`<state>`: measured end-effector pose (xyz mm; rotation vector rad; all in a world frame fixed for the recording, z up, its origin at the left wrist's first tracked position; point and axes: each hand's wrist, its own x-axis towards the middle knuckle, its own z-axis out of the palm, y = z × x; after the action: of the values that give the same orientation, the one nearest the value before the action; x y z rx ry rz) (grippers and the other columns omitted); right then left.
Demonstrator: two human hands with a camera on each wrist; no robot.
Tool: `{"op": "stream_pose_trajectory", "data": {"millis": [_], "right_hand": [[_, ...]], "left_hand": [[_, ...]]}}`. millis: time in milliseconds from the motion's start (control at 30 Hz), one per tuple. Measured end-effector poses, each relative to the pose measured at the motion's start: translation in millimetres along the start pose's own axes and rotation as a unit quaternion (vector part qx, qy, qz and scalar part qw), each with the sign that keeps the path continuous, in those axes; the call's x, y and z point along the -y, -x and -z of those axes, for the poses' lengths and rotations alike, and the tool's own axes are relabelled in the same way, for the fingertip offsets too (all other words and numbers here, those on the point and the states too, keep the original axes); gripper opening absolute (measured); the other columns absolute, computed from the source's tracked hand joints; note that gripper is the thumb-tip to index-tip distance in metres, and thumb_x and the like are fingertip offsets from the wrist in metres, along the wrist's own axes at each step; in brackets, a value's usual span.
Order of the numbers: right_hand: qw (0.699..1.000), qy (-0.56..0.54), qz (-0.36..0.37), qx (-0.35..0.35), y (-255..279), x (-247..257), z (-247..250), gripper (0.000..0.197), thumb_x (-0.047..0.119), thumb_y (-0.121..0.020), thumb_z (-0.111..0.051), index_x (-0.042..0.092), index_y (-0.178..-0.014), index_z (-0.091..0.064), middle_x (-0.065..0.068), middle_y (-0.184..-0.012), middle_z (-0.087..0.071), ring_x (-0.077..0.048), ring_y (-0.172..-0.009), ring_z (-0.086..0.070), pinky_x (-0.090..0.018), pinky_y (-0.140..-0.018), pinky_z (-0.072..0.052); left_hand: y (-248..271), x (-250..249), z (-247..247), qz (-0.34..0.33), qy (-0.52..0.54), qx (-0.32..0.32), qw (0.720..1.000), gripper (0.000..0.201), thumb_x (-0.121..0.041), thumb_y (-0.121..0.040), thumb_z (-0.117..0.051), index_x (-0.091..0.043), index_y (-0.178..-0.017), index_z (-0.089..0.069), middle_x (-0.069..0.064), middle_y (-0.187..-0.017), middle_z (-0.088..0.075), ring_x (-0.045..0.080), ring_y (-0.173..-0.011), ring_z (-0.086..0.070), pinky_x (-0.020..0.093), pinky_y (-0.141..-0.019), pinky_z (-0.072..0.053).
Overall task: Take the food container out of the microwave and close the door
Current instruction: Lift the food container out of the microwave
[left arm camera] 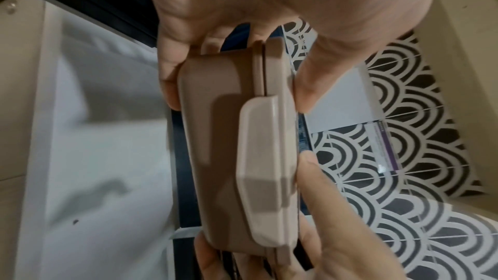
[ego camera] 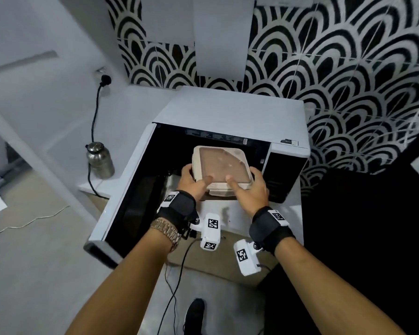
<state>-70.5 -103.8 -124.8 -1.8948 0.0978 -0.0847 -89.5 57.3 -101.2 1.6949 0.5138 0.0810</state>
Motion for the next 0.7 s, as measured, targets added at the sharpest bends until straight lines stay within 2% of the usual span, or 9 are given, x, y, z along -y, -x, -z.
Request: {"op": "stream_pose_trajectory", "data": {"millis": [100,167,233,267,333,400,467,567,700], "right_hand": [[0.999,-0.019,0.04,0.002,11,19,14,0.066,0.039,-0.08,-0.081,0.022,-0.136,-0.052,0.013,-0.104,-0.061,-0.011,-0.102,-0.061,-0.023,-0.09,-0.046],[0.997,-0.032,0.071,0.002,15,34,20,0.068,0.04,-0.078,-0.082,0.024,-0.138,-0.053,0.012,-0.111,-0.063,-0.009,-0.106,-0.061,-0.026,-0.096,-0.048],[0.994,-0.038,0.104,0.008,16,50,26,0.067,0.041,-0.078,-0.081,0.025,-0.137,-0.055,0.01,-0.121,-0.064,-0.009,-0.111,-0.059,-0.029,-0.101,-0.048],[0.992,-0.041,0.116,0.012,15,57,29,0.067,0.042,-0.077,-0.081,0.026,-0.137,-0.055,0.008,-0.127,-0.063,-0.009,-0.115,-0.058,-0.03,-0.104,-0.047],[0.988,-0.068,0.134,0.024,13,76,33,0.071,0.048,-0.073,-0.081,0.028,-0.137,-0.056,0.01,-0.134,-0.06,-0.008,-0.121,-0.055,-0.034,-0.108,-0.045],[0.983,-0.099,0.146,0.039,8,96,36,0.073,0.053,-0.07,-0.08,0.029,-0.135,-0.057,0.011,-0.135,-0.06,-0.007,-0.123,-0.055,-0.037,-0.109,-0.046],[0.978,-0.123,0.158,0.055,2,116,38,0.075,0.053,-0.068,-0.081,0.027,-0.134,-0.059,0.01,-0.131,-0.063,-0.007,-0.12,-0.059,-0.038,-0.106,-0.049],[0.967,-0.156,0.175,0.099,-9,149,35,0.069,0.045,-0.071,-0.084,0.022,-0.132,-0.061,0.005,-0.123,-0.069,-0.01,-0.114,-0.065,-0.039,-0.104,-0.052],[0.952,-0.159,0.198,0.172,-22,183,11,0.064,0.03,-0.079,-0.083,0.019,-0.137,-0.059,0.007,-0.125,-0.068,-0.007,-0.115,-0.065,-0.03,-0.102,-0.052]], "left_hand": [[26,-16,7,-0.012,0.043,0.018,0.999,0.069,-0.019,-0.088,-0.069,-0.02,-0.146,-0.032,0.006,-0.123,-0.06,0.022,-0.101,-0.059,0.03,-0.072,-0.051],[40,-29,11,-0.013,0.094,0.038,0.995,0.072,-0.017,-0.078,-0.076,-0.024,-0.139,-0.039,0.011,-0.124,-0.065,0.03,-0.103,-0.067,0.045,-0.075,-0.06],[51,-43,16,-0.02,0.121,0.053,0.991,0.081,-0.02,-0.065,-0.079,-0.027,-0.135,-0.039,0.016,-0.122,-0.066,0.037,-0.102,-0.069,0.06,-0.075,-0.059],[53,-50,19,-0.025,0.126,0.056,0.99,0.087,-0.021,-0.062,-0.08,-0.029,-0.137,-0.036,0.015,-0.121,-0.066,0.037,-0.101,-0.069,0.06,-0.074,-0.059],[57,-64,26,-0.054,0.136,0.058,0.988,0.095,-0.022,-0.06,-0.083,-0.033,-0.14,-0.034,0.011,-0.12,-0.067,0.033,-0.102,-0.07,0.055,-0.079,-0.06],[59,-81,36,-0.093,0.125,0.055,0.986,0.089,-0.023,-0.062,-0.085,-0.029,-0.138,-0.038,0.007,-0.119,-0.068,0.027,-0.104,-0.069,0.05,-0.085,-0.059],[58,-99,48,-0.099,0.149,0.051,0.983,0.081,-0.022,-0.068,-0.084,-0.024,-0.135,-0.039,0.006,-0.119,-0.067,0.029,-0.107,-0.068,0.051,-0.085,-0.058],[50,-130,77,-0.069,0.207,0.057,0.974,0.073,-0.022,-0.083,-0.075,-0.021,-0.141,-0.03,0.01,-0.125,-0.062,0.031,-0.105,-0.068,0.051,-0.074,-0.061],[25,-153,126,-0.068,0.155,0.055,0.984,0.059,-0.036,-0.084,-0.073,-0.018,-0.13,-0.041,0.013,-0.122,-0.064,0.032,-0.096,-0.07,0.055,-0.073,-0.06]]}}
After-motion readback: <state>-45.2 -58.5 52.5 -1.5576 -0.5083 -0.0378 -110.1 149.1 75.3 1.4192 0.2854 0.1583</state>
